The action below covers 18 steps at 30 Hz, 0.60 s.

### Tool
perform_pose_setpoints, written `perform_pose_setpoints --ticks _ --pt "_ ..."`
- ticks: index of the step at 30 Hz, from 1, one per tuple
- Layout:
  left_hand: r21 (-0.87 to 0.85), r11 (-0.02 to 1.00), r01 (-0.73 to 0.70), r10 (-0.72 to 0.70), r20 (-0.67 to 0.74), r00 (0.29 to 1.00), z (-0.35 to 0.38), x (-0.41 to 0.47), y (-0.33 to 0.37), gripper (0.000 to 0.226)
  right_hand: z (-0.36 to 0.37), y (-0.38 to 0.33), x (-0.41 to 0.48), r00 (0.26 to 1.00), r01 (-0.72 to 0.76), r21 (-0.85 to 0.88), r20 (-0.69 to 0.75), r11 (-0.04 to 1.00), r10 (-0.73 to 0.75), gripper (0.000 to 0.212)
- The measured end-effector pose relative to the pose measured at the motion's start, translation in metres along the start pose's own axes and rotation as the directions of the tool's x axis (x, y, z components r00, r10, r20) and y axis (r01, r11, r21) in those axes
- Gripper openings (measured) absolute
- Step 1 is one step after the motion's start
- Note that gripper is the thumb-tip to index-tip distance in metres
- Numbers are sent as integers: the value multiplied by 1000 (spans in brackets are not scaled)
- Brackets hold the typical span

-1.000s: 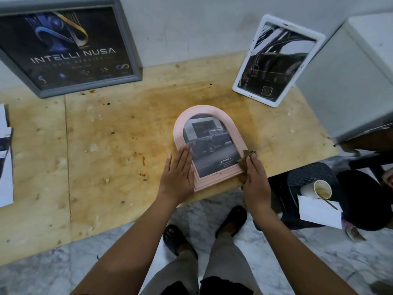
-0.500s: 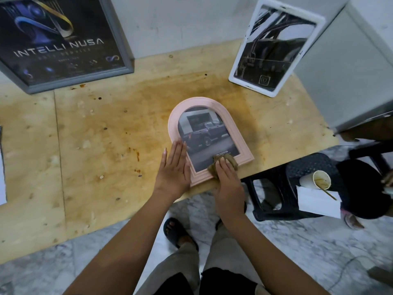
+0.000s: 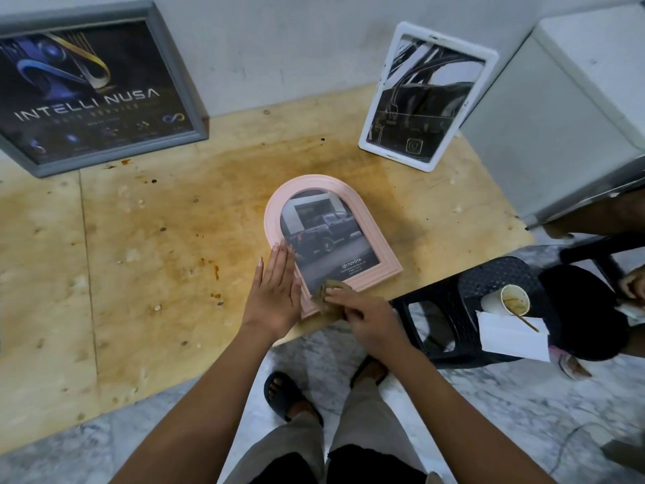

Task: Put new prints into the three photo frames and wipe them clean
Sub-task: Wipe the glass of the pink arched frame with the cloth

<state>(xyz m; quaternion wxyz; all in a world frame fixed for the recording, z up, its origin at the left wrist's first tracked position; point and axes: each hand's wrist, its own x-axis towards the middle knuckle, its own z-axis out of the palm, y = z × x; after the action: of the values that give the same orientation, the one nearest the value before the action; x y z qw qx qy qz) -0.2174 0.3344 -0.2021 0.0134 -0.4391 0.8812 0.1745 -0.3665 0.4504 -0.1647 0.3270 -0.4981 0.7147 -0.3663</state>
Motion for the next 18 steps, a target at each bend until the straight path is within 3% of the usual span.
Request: perform_pose_setpoints --ticks 1,3,4,5,7,9,12,18 --pt "-7 1000 -3 3 -3 1000 0 0 0 64 -7 -6 7 987 -148 211 -24 966 157 41" --pt "-27 1000 -6 6 -6 1000 -1 -1 0 63 -19 -12 20 871 -324 588 -120 741 476 43" --pt "-35 999 -4 4 -6 1000 -1 -1 0 63 -26 -11 24 795 -312 665 -209 679 570 42" --pt "-41 999 -2 2 -7 1000 -1 -1 1 63 -31 -10 28 742 -291 650 -310 702 595 40" --pt "-53 999 -1 1 -9 1000 -1 -1 0 62 -37 -7 30 736 -277 450 -468 849 488 37" --pt "-56 998 0 -1 -11 1000 1 -2 -1 61 -33 -3 30 822 -273 120 -486 954 297 38" --pt "-46 999 0 -2 -36 999 4 -2 -1 60 -15 7 25 936 -206 -253 -333 945 115 44" --pt "-50 999 3 -6 -70 998 7 -1 -1 61 14 9 17 960 -134 -438 -280 889 6 48"
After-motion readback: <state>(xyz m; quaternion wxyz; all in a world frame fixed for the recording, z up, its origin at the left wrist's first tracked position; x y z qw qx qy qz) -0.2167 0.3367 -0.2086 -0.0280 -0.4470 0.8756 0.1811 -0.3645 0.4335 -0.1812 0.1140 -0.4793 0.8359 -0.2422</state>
